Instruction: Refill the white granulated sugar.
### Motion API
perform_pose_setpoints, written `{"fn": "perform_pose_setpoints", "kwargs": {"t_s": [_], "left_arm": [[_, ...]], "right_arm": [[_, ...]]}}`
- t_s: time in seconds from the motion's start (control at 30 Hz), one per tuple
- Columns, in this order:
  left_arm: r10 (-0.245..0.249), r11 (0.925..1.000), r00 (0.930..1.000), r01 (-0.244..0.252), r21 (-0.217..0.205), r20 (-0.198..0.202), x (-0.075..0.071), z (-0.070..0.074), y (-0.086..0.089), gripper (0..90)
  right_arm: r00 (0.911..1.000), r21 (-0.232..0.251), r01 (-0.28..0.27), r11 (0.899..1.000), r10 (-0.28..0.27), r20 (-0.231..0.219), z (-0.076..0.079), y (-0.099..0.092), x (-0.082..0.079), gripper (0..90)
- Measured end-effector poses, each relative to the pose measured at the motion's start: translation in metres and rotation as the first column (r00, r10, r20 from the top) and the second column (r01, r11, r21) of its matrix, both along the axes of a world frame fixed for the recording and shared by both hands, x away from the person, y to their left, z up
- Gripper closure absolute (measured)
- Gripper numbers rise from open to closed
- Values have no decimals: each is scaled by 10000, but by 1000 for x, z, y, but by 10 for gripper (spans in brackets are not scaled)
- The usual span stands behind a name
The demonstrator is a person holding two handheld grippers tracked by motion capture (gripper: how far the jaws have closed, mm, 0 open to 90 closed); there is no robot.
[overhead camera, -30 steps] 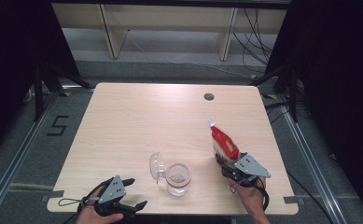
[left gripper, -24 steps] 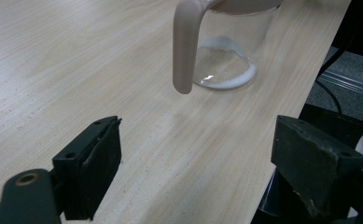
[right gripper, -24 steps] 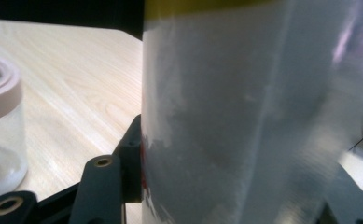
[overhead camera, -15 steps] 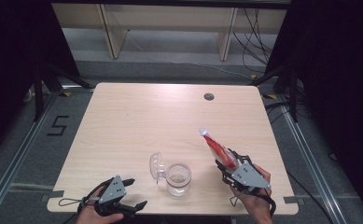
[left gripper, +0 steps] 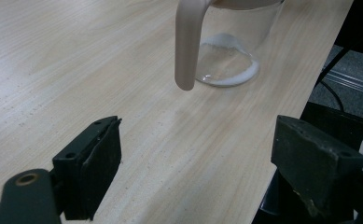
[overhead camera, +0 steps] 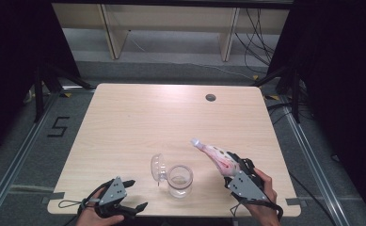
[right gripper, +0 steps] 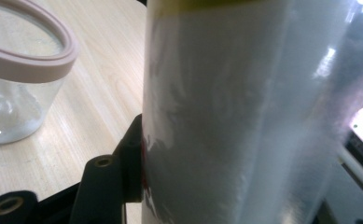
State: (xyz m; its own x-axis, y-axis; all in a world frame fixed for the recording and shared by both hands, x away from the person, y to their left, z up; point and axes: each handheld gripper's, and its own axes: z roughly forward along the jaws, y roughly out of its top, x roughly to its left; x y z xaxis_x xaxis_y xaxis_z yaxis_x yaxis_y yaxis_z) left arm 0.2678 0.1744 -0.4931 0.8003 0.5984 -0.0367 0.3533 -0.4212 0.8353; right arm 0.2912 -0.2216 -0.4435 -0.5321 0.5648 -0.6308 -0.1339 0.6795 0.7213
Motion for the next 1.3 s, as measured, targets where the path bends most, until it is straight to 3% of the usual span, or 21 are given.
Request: {"fn": "perform_pose_setpoints", "kwargs": {"t_s": [0.17,0.37,0.47,0.53,0.6,0.63,0.7,0.77,0.8,0.87,0.9,0.93,0.97,1.0,1.03,1.07,1.1,1.13,1.17,1.27,1.3], "left_arm": [[-23,9999,10000,22,133,33,1,1,2,158],[27,10000,10000,-27,50,34,1,0,1,158],[46,10000,10000,-46,-9,11,1,0,1,158],[73,10000,10000,-73,14,34,1,0,1,158],[12,9995,9999,-15,321,104,2,0,2,158],[32,9997,10000,-34,258,86,2,0,2,158],[79,10000,10000,-79,59,48,1,0,1,158],[68,9999,10000,-68,138,61,1,0,2,158],[15,9998,9999,-17,174,108,2,0,2,158],[34,10000,10000,-34,76,19,1,-1,1,158],[65,10000,10000,-65,-6,14,1,-1,0,158],[7,9994,9999,-11,351,111,2,0,2,158],[21,9995,9999,-25,320,127,2,0,2,158],[71,9999,10000,-71,81,67,1,-1,1,158],[76,9999,9999,-77,118,74,2,-1,2,158],[24,9999,10000,-25,156,53,2,0,2,158],[8,9999,10000,-10,172,81,2,0,2,158],[29,9999,10000,-30,162,51,2,0,2,158],[26,9999,10000,-27,158,49,1,0,2,158],[1,9997,10000,-2,224,50,2,0,2,158],[-45,9993,10000,43,374,65,2,0,3,158]], "right_arm": [[9992,-1097,-174,9938,213,347,1,6,-6,477],[9962,-2277,-259,9734,441,752,1,13,-13,478],[9927,-2879,-185,9575,519,1088,1,16,-15,478],[9858,-3565,-161,9342,744,1503,2,17,-15,478],[9859,-3625,-1,9320,608,1561,0,20,-17,479],[9798,-4068,-61,9135,867,1802,2,20,-16,479],[9789,-4203,1,9074,858,1853,-1,22,-18,479],[9741,-4842,182,8748,936,2057,-2,24,-20,480],[9715,-5012,183,8651,1032,2136,-2,24,-19,480],[9709,-5042,364,8628,890,2225,-4,24,-21,481],[9646,-5375,389,8424,1088,2402,-4,25,-21,481],[9606,-5677,503,8217,1158,2528,-4,26,-22,481],[9567,-5919,543,8042,1278,2614,-4,27,-22,482],[9500,-6273,583,7766,1499,2739,-3,28,-22,482],[9555,-6101,641,7897,1279,2659,-6,28,-24,482],[9478,-6506,602,7570,1611,2752,-3,29,-23,483],[9533,-6342,635,7706,1413,2671,-5,28,-25,483],[9425,-6661,604,7434,1773,2834,-3,30,-24,483],[9431,-6642,705,7442,1673,2875,-4,30,-25,484],[9374,-6913,861,7175,1767,3001,-4,32,-28,484],[9341,-6846,846,7240,1814,3074,-5,31,-28,485]]}}
